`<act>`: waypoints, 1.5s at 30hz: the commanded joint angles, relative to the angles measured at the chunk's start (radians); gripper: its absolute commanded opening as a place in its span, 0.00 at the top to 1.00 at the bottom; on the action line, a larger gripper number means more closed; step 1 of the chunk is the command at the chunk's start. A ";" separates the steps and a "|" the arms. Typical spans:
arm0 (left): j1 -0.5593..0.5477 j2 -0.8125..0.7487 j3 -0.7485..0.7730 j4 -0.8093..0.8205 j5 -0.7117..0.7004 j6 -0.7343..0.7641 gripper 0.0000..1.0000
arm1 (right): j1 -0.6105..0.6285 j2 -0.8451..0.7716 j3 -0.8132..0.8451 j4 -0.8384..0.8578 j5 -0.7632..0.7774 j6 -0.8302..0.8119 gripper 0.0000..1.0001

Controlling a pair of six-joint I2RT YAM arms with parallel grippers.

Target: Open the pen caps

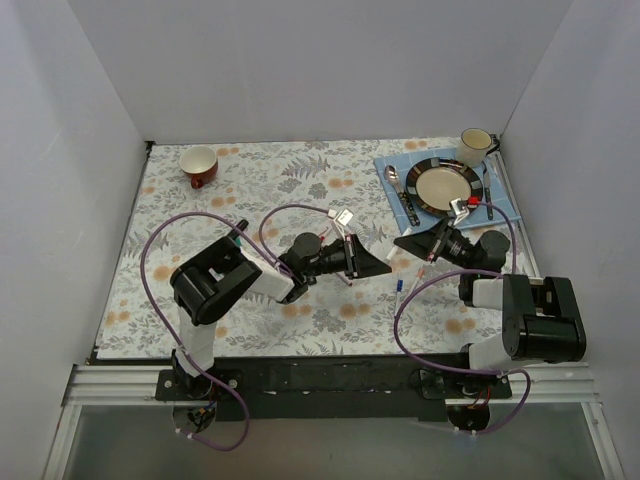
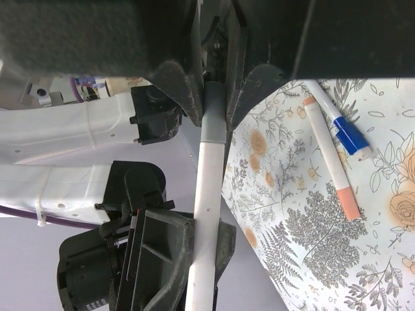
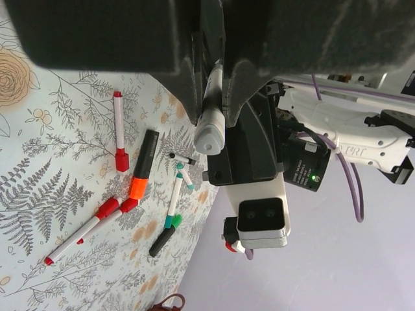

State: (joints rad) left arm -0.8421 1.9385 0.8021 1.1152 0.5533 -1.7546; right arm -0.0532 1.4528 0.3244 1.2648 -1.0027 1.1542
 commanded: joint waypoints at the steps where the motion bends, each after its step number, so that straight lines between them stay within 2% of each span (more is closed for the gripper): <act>1: 0.000 -0.076 -0.084 -0.041 0.128 -0.017 1.00 | -0.096 -0.040 0.022 0.166 0.182 -0.077 0.99; 12: -0.002 -0.124 -0.145 -0.057 0.160 0.026 1.00 | -0.140 -0.045 0.015 0.180 0.176 -0.067 0.99; 14: 0.009 -0.169 -0.135 -0.133 0.145 0.067 1.00 | -0.143 -0.048 0.015 0.179 0.168 -0.077 0.99; 15: 0.041 -0.194 -0.126 -0.246 0.137 0.120 1.00 | -0.143 -0.055 0.022 0.171 0.161 -0.091 0.99; 16: 0.066 -0.214 -0.112 -0.303 0.131 0.141 1.00 | -0.145 -0.063 0.047 0.092 0.151 -0.146 0.99; 19: 0.201 -0.250 -0.023 -0.553 0.128 0.231 1.00 | -0.145 -0.094 0.108 -0.164 0.086 -0.286 0.99; 20: 0.236 -0.247 0.046 -0.622 0.123 0.256 1.00 | -0.145 -0.100 0.131 -0.198 0.070 -0.335 0.99; 21: 0.298 -0.225 0.087 -0.781 0.070 0.280 1.00 | -0.145 -0.100 0.142 -0.217 0.055 -0.349 0.99; 24: 0.417 -0.139 0.259 -1.014 0.004 0.372 1.00 | -0.145 -0.106 0.199 -0.320 0.015 -0.402 0.99; 26: 0.465 -0.050 0.330 -1.070 -0.021 0.409 1.00 | -0.145 -0.115 0.212 -0.396 0.016 -0.435 0.99; 27: 0.504 -0.018 0.404 -1.151 -0.044 0.426 1.00 | -0.145 -0.127 0.225 -0.427 0.018 -0.471 0.99; 33: 0.590 0.171 0.652 -1.334 -0.180 0.498 0.97 | -0.143 -0.124 0.234 -0.443 0.010 -0.482 0.99; 34: 0.594 0.198 0.730 -1.360 -0.219 0.507 0.97 | -0.143 -0.121 0.235 -0.444 0.010 -0.481 0.99; 39: 0.604 0.347 0.928 -1.514 -0.318 0.563 0.93 | -0.142 -0.103 0.242 -0.443 0.000 -0.473 0.99; 45: 0.607 0.428 1.078 -1.617 -0.452 0.627 0.78 | -0.142 -0.095 0.245 -0.436 -0.010 -0.465 0.99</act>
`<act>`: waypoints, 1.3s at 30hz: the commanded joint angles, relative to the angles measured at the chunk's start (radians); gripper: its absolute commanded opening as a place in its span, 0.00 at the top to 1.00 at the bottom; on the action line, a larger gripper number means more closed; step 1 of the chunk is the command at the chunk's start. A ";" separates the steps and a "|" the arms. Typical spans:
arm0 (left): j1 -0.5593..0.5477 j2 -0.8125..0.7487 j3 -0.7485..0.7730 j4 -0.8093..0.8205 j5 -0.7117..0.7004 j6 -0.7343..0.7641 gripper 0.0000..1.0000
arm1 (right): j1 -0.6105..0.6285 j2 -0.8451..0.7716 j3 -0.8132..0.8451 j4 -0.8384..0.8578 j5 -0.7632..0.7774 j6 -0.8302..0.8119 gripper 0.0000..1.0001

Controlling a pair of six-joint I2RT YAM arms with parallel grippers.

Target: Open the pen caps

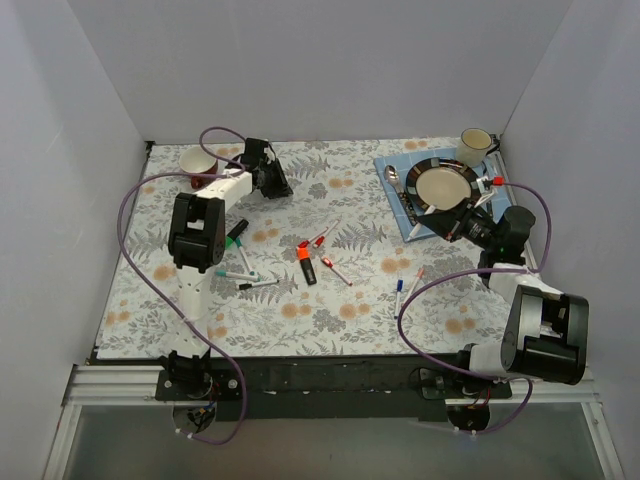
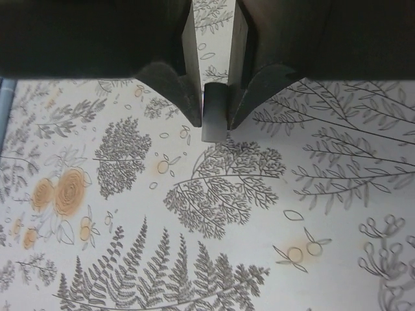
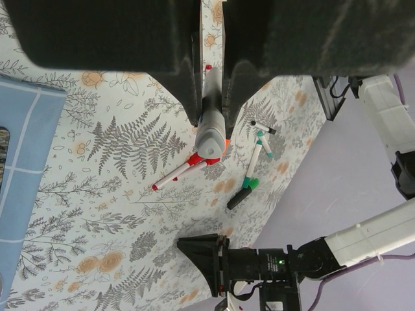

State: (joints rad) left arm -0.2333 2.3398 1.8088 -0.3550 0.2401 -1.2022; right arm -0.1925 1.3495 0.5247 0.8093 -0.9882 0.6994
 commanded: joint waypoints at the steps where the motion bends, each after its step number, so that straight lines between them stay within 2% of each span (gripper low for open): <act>1: -0.001 0.044 0.089 -0.157 -0.153 0.081 0.76 | -0.002 0.011 0.046 0.021 -0.026 -0.011 0.99; 8: -0.001 0.038 0.159 -0.205 -0.216 0.128 0.65 | -0.002 0.016 0.057 -0.001 -0.027 -0.032 0.99; 11: -0.001 -0.028 0.147 -0.205 -0.220 0.142 0.59 | -0.002 0.020 0.089 -0.091 -0.021 -0.106 0.99; 15: -0.001 -0.190 0.065 -0.150 -0.202 0.148 0.46 | 0.002 0.062 0.213 -0.391 0.012 -0.348 0.99; 16: -0.001 -0.227 0.014 -0.138 -0.196 0.147 0.40 | 0.001 0.072 0.284 -0.533 0.026 -0.468 0.99; 18: -0.001 -0.365 -0.055 -0.095 -0.164 0.145 0.34 | 0.002 0.118 0.358 -0.706 0.088 -0.590 0.99; 19: -0.001 -0.425 -0.092 -0.081 -0.157 0.141 0.30 | 0.005 0.132 0.403 -0.883 0.114 -0.669 0.99; 20: -0.001 -0.479 -0.189 -0.061 -0.125 0.138 0.28 | 0.007 0.146 0.485 -0.968 0.182 -0.815 0.99; 21: -0.001 -0.602 -0.239 -0.014 -0.105 0.138 0.26 | 0.005 0.163 0.524 -1.036 0.225 -0.887 0.99; 23: 0.000 -0.721 -0.410 0.030 -0.081 0.119 0.15 | 0.005 0.160 0.564 -1.177 0.364 -1.048 0.99; 24: 0.000 -0.855 -0.481 0.087 -0.070 0.113 0.09 | 0.007 0.148 0.558 -1.199 0.412 -1.086 0.99; 26: 0.000 -0.974 -0.646 0.132 -0.059 0.109 0.02 | 0.005 0.137 0.520 -1.239 0.515 -1.149 0.99; 28: 0.003 -1.127 -0.733 0.165 -0.035 0.115 0.02 | 0.005 0.134 0.496 -1.254 0.548 -1.207 0.99; 33: 0.006 -1.335 -0.987 0.175 -0.002 0.164 0.02 | 0.004 0.166 0.492 -1.315 0.602 -1.221 0.99; 39: 0.006 -1.459 -1.092 0.166 -0.012 0.194 0.02 | -0.057 0.229 0.526 -1.407 0.404 -1.160 0.99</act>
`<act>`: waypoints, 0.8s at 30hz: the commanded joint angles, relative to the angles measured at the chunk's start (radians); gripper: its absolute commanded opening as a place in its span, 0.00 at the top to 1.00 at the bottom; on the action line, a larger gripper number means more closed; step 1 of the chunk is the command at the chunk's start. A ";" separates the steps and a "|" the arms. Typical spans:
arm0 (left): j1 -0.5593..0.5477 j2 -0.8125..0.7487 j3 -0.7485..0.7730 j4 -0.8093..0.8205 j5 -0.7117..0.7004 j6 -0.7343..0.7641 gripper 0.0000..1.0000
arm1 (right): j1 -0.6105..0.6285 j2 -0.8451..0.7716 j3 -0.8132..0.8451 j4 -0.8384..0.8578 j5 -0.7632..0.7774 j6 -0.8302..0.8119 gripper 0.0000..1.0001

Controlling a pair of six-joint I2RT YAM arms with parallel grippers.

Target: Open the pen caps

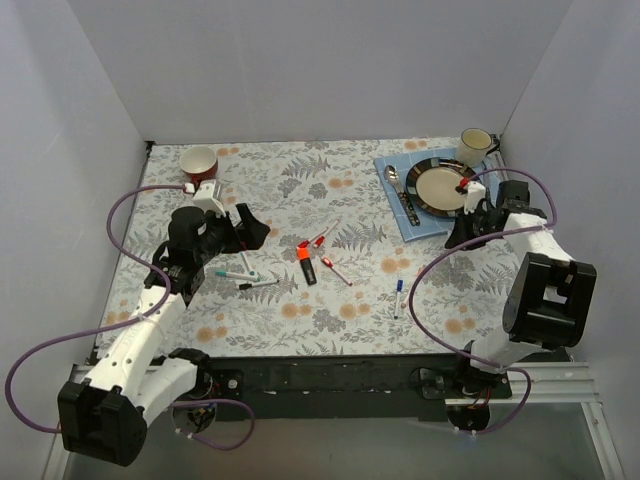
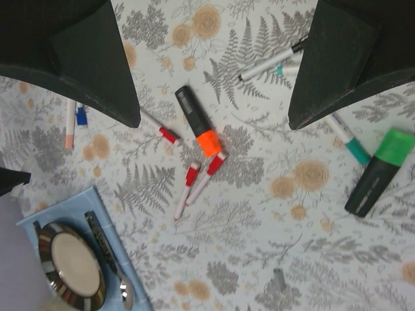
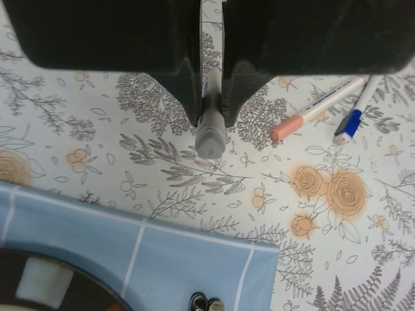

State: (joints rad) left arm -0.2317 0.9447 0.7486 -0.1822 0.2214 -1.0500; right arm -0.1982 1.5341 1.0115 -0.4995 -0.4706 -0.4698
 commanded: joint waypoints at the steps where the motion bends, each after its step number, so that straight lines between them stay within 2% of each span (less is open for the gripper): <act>1: 0.005 -0.078 -0.035 -0.005 -0.005 0.044 0.02 | -0.073 0.052 0.045 -0.123 -0.166 0.023 0.99; 5: 0.005 -0.118 -0.046 -0.002 -0.020 0.054 0.02 | -0.200 0.102 0.067 -0.175 -0.207 0.060 0.99; 9: 0.003 -0.147 -0.046 0.003 0.001 0.051 0.02 | -0.250 0.162 0.075 -0.217 -0.201 0.149 0.99; 15: 0.003 -0.185 -0.060 0.007 0.009 0.050 0.02 | -0.254 0.179 0.053 -0.126 -0.149 0.288 0.95; 24: -0.001 -0.196 -0.063 0.007 0.018 0.050 0.02 | -0.254 0.264 0.121 -0.068 -0.039 0.352 0.88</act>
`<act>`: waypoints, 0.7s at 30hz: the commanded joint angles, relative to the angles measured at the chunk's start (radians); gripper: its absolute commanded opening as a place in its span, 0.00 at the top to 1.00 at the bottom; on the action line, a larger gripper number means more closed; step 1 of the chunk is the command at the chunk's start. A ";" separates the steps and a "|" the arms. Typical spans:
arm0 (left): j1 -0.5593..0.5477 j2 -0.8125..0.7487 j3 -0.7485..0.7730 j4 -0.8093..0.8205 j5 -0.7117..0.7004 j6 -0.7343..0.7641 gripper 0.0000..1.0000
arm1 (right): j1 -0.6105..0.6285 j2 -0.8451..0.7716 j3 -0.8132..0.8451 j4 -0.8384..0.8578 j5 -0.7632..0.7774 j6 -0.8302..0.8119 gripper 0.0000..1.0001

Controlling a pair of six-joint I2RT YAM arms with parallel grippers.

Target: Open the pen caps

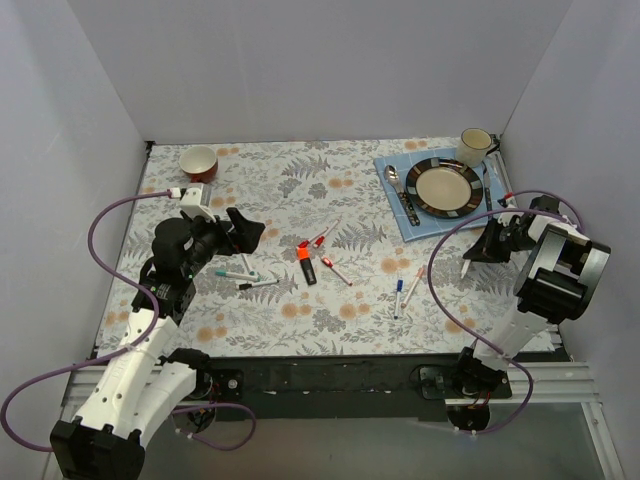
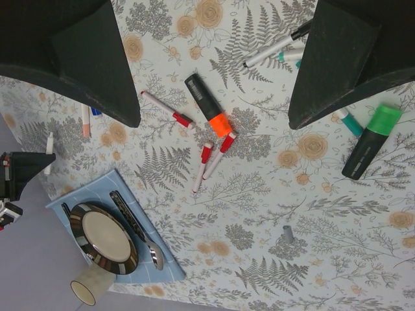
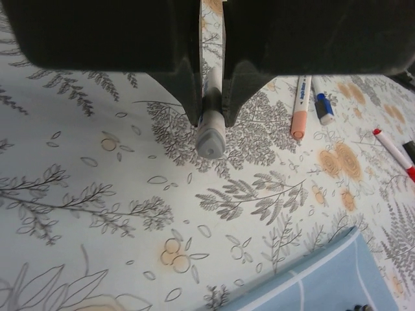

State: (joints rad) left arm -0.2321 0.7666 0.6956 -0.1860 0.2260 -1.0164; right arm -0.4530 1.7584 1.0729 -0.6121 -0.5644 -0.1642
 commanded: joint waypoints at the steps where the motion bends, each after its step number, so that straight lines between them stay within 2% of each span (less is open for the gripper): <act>1: -0.001 -0.018 -0.011 0.011 0.013 0.018 0.02 | 0.000 0.052 0.068 0.051 0.067 0.052 0.87; 4: -0.003 -0.021 -0.014 0.013 0.016 0.018 0.02 | 0.000 0.061 0.085 0.060 0.084 0.058 0.82; 5: -0.001 -0.021 -0.015 0.013 0.016 0.018 0.02 | 0.000 0.065 0.090 0.060 0.089 0.057 0.76; 9: -0.004 -0.023 -0.016 0.014 0.016 0.019 0.02 | 0.000 0.072 0.099 0.061 0.109 0.051 0.74; 10: -0.004 -0.024 -0.015 0.014 0.021 0.019 0.02 | 0.000 0.070 0.098 0.060 0.109 0.048 0.67; 11: -0.004 -0.024 -0.015 0.016 0.033 0.019 0.02 | 0.000 0.067 0.096 0.057 0.107 0.045 0.66; 12: -0.004 -0.026 -0.016 0.019 0.045 0.019 0.02 | -0.001 0.064 0.093 0.057 0.104 0.040 0.57; 21: -0.006 -0.018 -0.030 0.045 0.113 0.003 0.02 | 0.004 -0.020 0.078 0.038 0.068 -0.014 0.53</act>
State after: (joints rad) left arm -0.2329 0.7555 0.6846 -0.1650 0.2932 -1.0138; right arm -0.4530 1.8259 1.1370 -0.5674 -0.4667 -0.1326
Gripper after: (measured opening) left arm 0.982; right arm 0.470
